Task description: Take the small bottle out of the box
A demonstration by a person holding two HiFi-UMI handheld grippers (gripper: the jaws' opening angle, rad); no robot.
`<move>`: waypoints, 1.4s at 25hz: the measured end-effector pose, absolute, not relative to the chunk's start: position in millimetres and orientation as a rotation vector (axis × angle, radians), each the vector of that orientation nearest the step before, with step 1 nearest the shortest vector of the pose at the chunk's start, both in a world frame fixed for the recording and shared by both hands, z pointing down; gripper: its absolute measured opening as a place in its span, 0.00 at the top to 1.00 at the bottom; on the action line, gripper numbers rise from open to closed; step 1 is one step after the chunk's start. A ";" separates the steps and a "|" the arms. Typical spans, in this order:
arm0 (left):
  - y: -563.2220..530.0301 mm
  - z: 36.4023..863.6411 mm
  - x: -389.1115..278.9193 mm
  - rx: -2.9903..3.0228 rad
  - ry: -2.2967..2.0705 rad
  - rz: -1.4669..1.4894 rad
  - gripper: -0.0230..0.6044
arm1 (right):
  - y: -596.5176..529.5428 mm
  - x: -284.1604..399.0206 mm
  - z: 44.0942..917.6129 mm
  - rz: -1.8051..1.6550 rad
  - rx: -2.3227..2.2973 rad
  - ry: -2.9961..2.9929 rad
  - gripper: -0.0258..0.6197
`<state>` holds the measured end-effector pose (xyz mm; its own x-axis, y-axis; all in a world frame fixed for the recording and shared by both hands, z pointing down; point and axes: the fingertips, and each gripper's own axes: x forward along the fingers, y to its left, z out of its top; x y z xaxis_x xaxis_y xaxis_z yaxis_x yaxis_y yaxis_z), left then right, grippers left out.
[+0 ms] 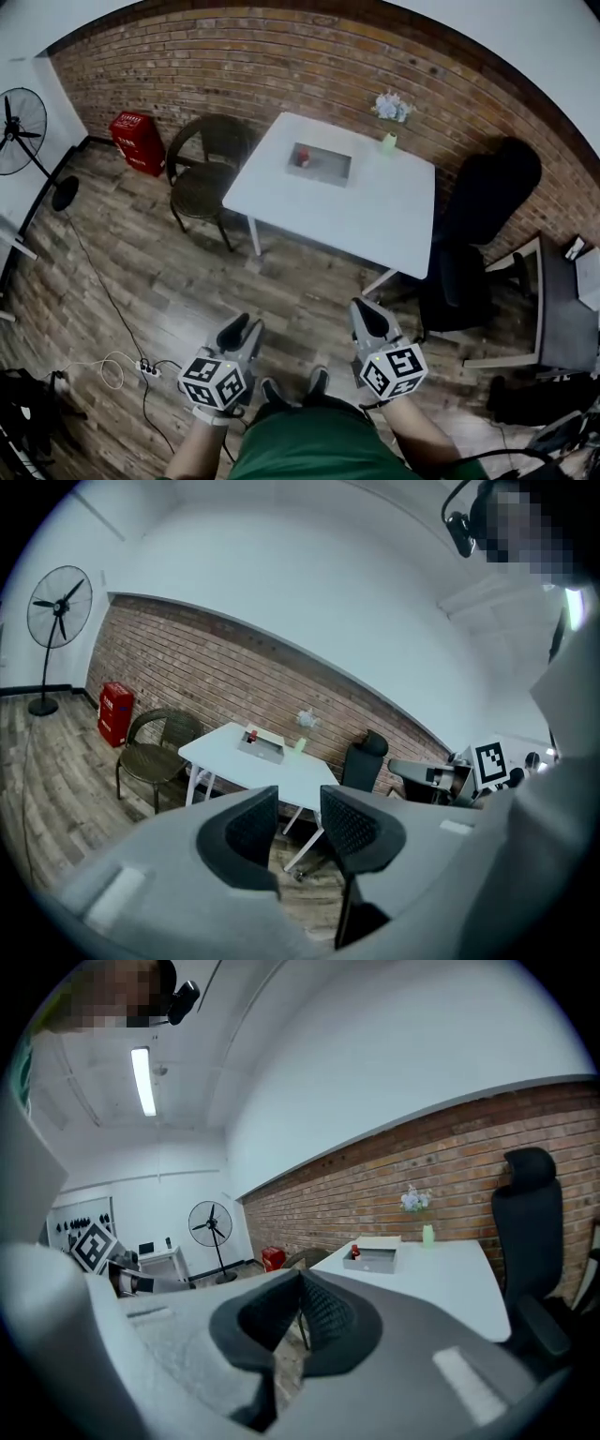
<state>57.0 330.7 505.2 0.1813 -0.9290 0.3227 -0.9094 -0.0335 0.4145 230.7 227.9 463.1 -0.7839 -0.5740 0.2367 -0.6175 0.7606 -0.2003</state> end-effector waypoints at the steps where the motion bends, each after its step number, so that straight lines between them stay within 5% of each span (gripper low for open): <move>1: 328.8 505.3 67.1 1.933 -1.715 -0.037 0.73 | 225.6 238.2 462.5 0.414 0.949 -2.802 0.96; 16: 289.3 478.2 123.2 1.847 -1.907 -0.025 0.73 | 155.1 304.7 458.8 0.412 0.856 -2.905 0.96; 35: 182.2 471.0 -8.4 1.967 -1.930 -0.008 0.75 | 67.1 230.8 463.3 0.374 1.113 -2.789 0.96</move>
<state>-8.4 182.2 471.0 0.0553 -0.9642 0.2594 -0.9619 0.0182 0.2727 230.8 67.1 463.3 -0.7235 -0.6617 0.1967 -0.6901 0.6997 -0.1847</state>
